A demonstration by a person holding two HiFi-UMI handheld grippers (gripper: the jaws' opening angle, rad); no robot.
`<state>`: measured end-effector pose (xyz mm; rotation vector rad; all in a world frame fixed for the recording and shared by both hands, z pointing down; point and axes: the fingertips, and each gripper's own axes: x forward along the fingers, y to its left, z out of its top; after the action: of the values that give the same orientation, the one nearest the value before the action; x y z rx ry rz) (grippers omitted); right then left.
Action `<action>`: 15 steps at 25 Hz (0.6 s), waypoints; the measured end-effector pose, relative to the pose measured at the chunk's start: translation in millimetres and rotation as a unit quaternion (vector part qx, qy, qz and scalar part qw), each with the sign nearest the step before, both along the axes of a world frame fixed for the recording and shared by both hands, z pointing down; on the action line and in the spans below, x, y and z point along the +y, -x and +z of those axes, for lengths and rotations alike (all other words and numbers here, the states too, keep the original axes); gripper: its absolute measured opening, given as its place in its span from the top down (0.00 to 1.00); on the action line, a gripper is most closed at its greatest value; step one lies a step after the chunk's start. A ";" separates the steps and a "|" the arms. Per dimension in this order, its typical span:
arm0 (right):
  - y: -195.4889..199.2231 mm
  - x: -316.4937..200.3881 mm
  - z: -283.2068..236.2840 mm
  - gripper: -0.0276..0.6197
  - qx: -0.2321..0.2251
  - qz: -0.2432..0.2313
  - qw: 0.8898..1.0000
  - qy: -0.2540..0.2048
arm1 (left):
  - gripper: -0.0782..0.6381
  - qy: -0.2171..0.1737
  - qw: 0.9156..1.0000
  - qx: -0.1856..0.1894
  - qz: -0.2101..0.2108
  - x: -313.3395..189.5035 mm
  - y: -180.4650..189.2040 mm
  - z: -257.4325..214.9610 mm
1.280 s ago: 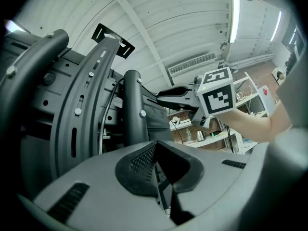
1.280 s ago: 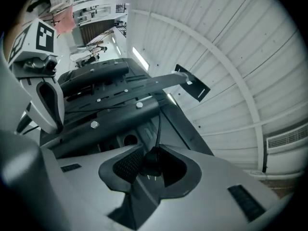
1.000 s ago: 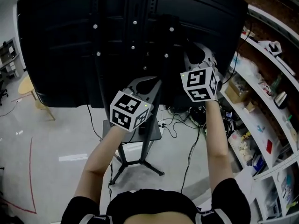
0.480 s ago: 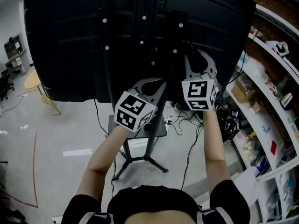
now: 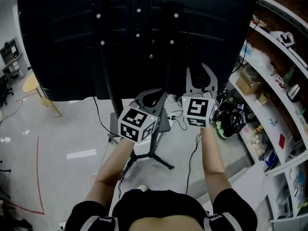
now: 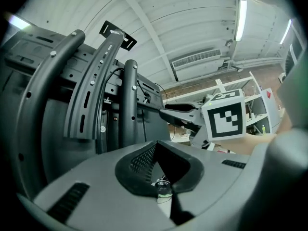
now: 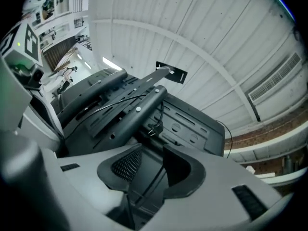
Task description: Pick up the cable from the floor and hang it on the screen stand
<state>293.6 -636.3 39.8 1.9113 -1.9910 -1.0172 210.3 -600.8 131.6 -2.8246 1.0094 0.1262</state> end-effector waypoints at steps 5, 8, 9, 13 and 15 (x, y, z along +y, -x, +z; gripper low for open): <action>-16.8 31.5 56.4 0.74 -0.107 -0.036 0.992 0.064 | 0.88 0.028 0.999 0.016 -0.024 15.4 -0.6 30.6; -25.7 59.2 96.9 0.74 -0.173 -0.049 0.978 0.101 | 0.88 0.036 0.999 0.014 -0.030 38.1 -4.6 50.7; -25.9 70.0 109.1 0.74 -0.187 -0.050 0.975 0.110 | 0.88 0.039 0.999 0.014 -0.030 47.7 -6.5 57.7; -16.4 113.4 151.9 0.74 -0.253 -0.069 0.955 0.141 | 0.88 0.065 0.997 0.016 -0.033 84.8 -11.0 90.5; -10.7 135.1 172.6 0.74 -0.295 -0.081 0.939 0.157 | 0.88 0.094 0.995 0.033 -0.031 101.3 -11.5 108.5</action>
<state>304.3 -501.2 212.4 2.0461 -2.4636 -0.1128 221.7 -499.5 240.1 -2.9715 1.1797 0.1232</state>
